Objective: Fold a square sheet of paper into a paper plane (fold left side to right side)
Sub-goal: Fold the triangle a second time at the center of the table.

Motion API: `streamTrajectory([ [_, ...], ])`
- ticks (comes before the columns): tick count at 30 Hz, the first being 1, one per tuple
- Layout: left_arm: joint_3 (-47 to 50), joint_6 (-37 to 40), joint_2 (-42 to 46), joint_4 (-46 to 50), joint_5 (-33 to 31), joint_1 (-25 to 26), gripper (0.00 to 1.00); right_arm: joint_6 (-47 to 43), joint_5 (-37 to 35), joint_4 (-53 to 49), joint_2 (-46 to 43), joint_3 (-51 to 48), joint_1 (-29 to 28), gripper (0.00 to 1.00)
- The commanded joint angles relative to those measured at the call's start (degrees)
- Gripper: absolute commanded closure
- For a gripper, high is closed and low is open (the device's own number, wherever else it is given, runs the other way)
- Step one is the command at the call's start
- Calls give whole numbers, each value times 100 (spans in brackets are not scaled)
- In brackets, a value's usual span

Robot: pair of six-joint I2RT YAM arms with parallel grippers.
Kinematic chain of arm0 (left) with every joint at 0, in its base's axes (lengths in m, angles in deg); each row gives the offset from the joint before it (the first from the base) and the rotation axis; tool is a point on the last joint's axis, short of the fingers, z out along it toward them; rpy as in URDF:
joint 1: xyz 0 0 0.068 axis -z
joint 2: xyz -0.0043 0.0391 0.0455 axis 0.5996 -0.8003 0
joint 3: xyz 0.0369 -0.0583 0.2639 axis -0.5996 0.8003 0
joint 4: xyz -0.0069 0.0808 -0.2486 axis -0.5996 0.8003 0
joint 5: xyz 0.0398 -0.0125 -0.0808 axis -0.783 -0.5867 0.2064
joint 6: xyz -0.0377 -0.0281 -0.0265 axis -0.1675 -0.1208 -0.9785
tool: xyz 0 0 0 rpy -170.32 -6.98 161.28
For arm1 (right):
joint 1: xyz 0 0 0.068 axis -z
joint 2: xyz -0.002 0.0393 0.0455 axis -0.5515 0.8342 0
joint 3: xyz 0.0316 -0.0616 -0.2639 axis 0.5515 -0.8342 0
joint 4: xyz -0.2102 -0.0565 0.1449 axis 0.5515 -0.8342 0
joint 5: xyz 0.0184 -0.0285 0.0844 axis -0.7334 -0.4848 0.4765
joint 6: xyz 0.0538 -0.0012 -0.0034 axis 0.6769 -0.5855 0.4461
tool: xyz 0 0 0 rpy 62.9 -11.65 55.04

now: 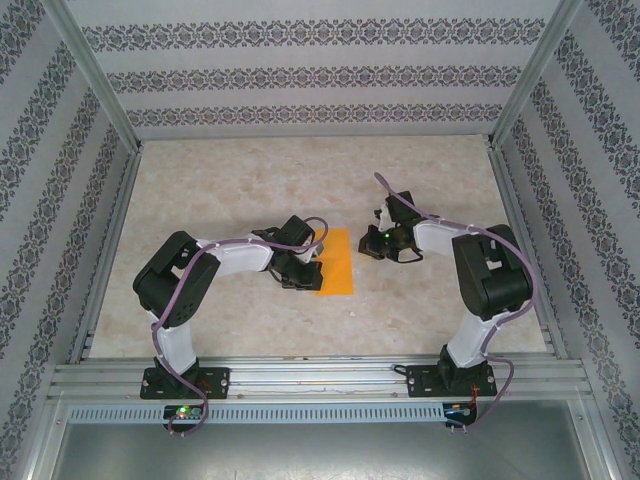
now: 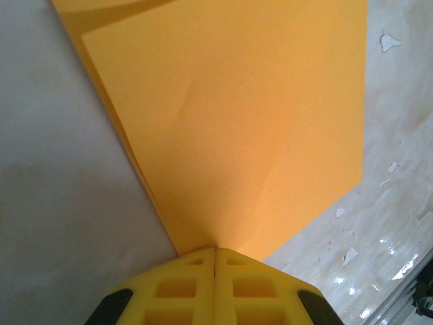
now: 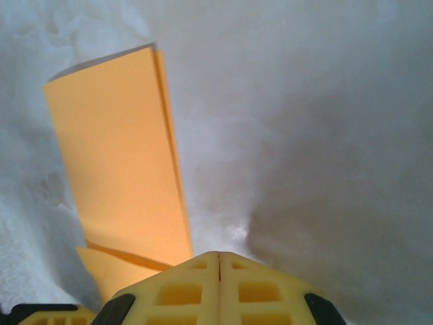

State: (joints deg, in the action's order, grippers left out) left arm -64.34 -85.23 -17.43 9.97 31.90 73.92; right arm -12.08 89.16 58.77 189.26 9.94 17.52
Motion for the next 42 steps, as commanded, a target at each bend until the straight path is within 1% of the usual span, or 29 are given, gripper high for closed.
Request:
streamTrajectory([
  [1, 198, 101, -324, 553, -536, 64, 100, 183, 232, 197, -263, -215, -189, 100],
  [7, 191, 97, -330, 553, -532, 71, 100, 385, 383, 457, -167, -299, -578, 100],
  [12, 165, 110, -350, 562, -540, 71, 100, 449, 406, 568, 68, -183, -716, 100],
  [16, 125, 100, -343, 571, -528, 71, 100, 443, 327, 522, 207, -136, -735, 100],
  [20, 38, 99, -309, 594, -468, 71, 100, 372, 154, 262, 340, -101, -735, 100],
  [24, -143, 139, -191, 754, -464, 73, 100, 326, -83, -57, 448, -113, -735, 100],
  [29, -398, 181, 12, 959, -412, 71, 100, 344, -194, -152, 508, -196, -735, 100],
  [36, -710, 113, 156, 925, -73, 71, 99, 381, -223, -160, 571, -215, -735, 100],
  [42, -969, 84, -84, 793, 223, 106, 100, 422, -245, -163, 606, -197, -735, 100],
])
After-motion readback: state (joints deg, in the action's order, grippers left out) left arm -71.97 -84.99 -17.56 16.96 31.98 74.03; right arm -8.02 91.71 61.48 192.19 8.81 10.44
